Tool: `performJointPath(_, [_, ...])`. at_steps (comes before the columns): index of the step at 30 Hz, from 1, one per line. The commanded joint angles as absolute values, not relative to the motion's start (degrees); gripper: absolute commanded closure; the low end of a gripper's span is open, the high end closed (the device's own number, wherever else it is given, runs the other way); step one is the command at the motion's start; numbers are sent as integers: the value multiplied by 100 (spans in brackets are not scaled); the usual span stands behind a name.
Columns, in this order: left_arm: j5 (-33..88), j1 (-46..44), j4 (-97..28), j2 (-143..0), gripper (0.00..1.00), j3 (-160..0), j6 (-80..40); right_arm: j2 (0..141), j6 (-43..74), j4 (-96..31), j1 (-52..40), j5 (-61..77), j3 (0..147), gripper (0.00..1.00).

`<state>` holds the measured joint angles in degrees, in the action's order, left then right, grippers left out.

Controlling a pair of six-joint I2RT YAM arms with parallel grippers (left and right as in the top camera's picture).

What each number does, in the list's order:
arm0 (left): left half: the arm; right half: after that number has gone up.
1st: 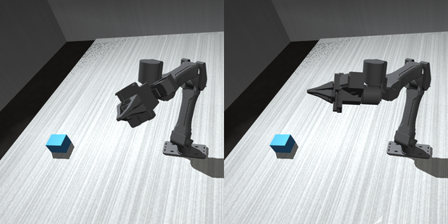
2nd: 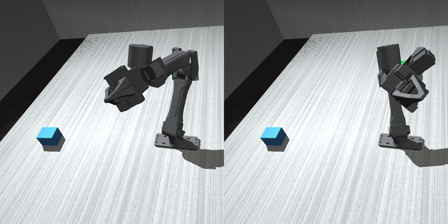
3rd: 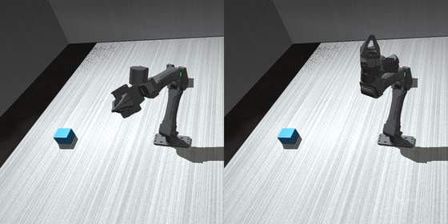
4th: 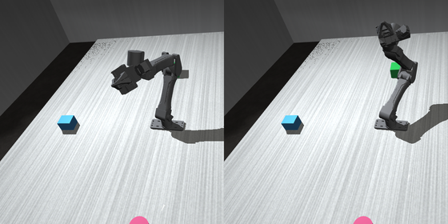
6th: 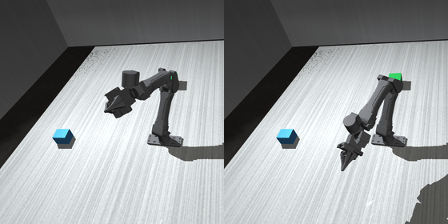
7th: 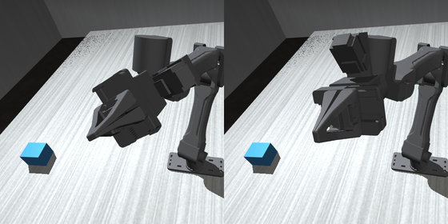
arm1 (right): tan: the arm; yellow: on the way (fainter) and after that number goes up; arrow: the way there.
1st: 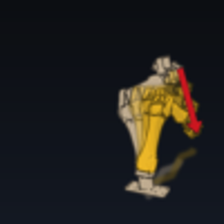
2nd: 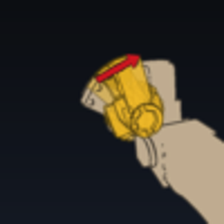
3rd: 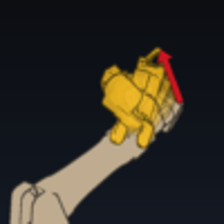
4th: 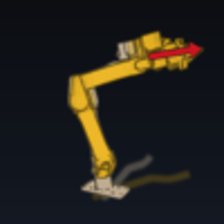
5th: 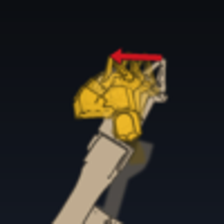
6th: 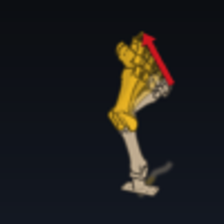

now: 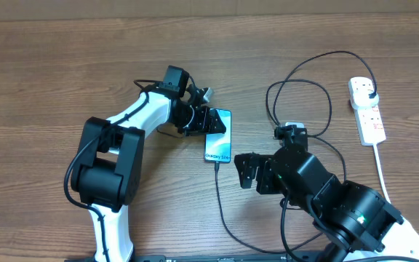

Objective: Plug charger to phone and switch on socket
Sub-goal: 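Lay the phone flat on the table and open left gripper, then move right gripper over the white power strip's socket switch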

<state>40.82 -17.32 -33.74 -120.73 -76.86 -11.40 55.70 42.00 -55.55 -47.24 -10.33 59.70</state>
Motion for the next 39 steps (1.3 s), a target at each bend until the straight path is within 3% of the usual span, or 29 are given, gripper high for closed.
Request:
performJointPath(1, [2633,-1691,-3444,-12486,26,-7446,-1229,5640,4219,-5548,-4718,-1026,6005,0])
performJointPath(9, [2633,-1691,-3457,-12486,15,-7446,-1229,5837,4219,-5537,-4718,-1028,6005,0])
performJointPath(14, [2213,-1688,-3588,-12481,0,-7448,-1232,5924,4195,-5540,-4718,-1050,6005,0])
performJointPath(25, [1470,-1619,-4213,-12293,0,-7640,-1245,5933,4202,-5452,-4716,-1653,6005,1])
performJointPath(28, [1236,-1544,-4438,-11824,0,-7756,-1245,5933,4209,-5500,-4654,-1796,6005,16])
performJointPath(31, [928,-1492,-4600,-10993,0,-7782,-1245,5933,4694,-5760,-4257,-1793,6010,39])
performJointPath(33, [628,-1487,-4676,-10265,0,-7782,-1245,5940,4864,-5988,-3760,-1730,6010,56])
performJointPath(39, [-3,-1490,-4727,-7964,0,-7782,-1245,5959,4576,-6123,-1809,-985,6014,93])
